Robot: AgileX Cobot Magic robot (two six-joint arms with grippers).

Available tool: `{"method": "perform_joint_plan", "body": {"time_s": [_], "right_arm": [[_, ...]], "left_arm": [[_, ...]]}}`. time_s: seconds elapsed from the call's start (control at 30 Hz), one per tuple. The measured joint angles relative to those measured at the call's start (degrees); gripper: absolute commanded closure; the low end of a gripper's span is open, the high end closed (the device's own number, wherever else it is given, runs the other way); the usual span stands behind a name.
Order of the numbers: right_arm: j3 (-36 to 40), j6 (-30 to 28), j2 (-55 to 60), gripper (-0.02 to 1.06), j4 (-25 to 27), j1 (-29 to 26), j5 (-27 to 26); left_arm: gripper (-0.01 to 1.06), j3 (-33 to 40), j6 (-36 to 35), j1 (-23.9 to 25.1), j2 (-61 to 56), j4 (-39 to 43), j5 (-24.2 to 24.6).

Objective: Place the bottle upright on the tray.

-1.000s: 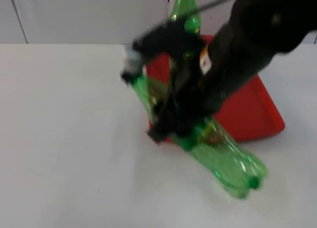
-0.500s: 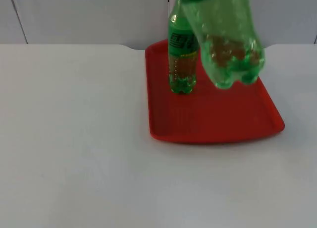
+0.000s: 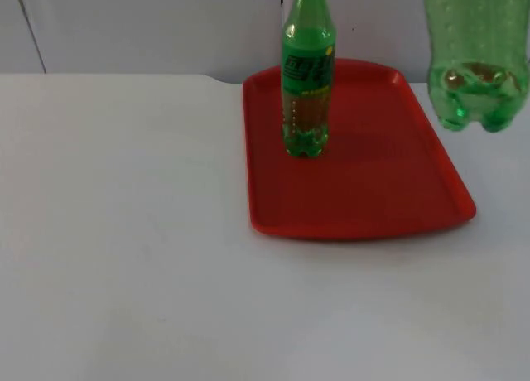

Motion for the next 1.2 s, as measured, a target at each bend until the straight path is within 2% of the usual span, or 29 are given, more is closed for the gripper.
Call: {"method": "perform_joint_plan", "body": {"time_s": [0.03,0.13,0.23,0.3,0.4,0.43,0.57,0.7,0.77,0.83,0.87,0.93,1.03,1.2], "right_arm": [[0.00,0.00,0.00,1.05,0.00,0.00,0.00],[3.08,0.00,0.00,1.05,3.88,-4.24,-6.14],[4.31,0.00,0.93,1.05,7.60,-8.07,-9.96],[4.44,0.00,1.57,1.05,8.21,-9.12,-11.37],[4.86,0.00,3.66,1.05,8.81,-11.89,-17.10],[4.86,0.00,3.66,1.05,8.81,-11.89,-17.10],[4.67,-0.69,8.47,1.05,10.78,-13.94,-26.09],[3.73,-0.96,13.30,1.05,16.75,-14.42,-27.25],[3.73,-1.05,16.79,1.05,19.22,-14.54,-29.68],[3.73,-1.42,20.08,1.05,19.42,-14.54,-34.36],[3.73,-1.42,20.08,1.05,19.42,-14.54,-34.36],[3.73,-2.09,23.63,1.05,18.36,-14.54,-40.73],[2.77,-2.32,28.66,1.05,17.66,-14.54,-47.56],[-1.51,-2.32,35.61,1.05,16.56,-14.54,-50.12]], "left_arm": [[0.00,0.00,0.00,0.00,0.00,0.00,0.00],[0.00,0.00,0.00,0.00,0.00,0.00,0.00],[0.00,0.00,0.00,0.00,0.00,0.00,0.00],[0.00,0.00,0.00,0.00,0.00,0.00,0.00],[0.00,0.00,0.00,0.00,0.00,0.00,0.00],[0.00,0.00,0.00,0.00,0.00,0.00,0.00],[0.00,0.00,0.00,0.00,0.00,0.00,0.00],[0.00,0.00,0.00,0.00,0.00,0.00,0.00],[0.00,0.00,0.00,0.00,0.00,0.00,0.00],[0.00,0.00,0.00,0.00,0.00,0.00,0.00],[0.00,0.00,0.00,0.00,0.00,0.00,0.00],[0.00,0.00,0.00,0.00,0.00,0.00,0.00],[0.00,0.00,0.00,0.00,0.00,0.00,0.00],[0.00,0.00,0.00,0.00,0.00,0.00,0.00]]}}
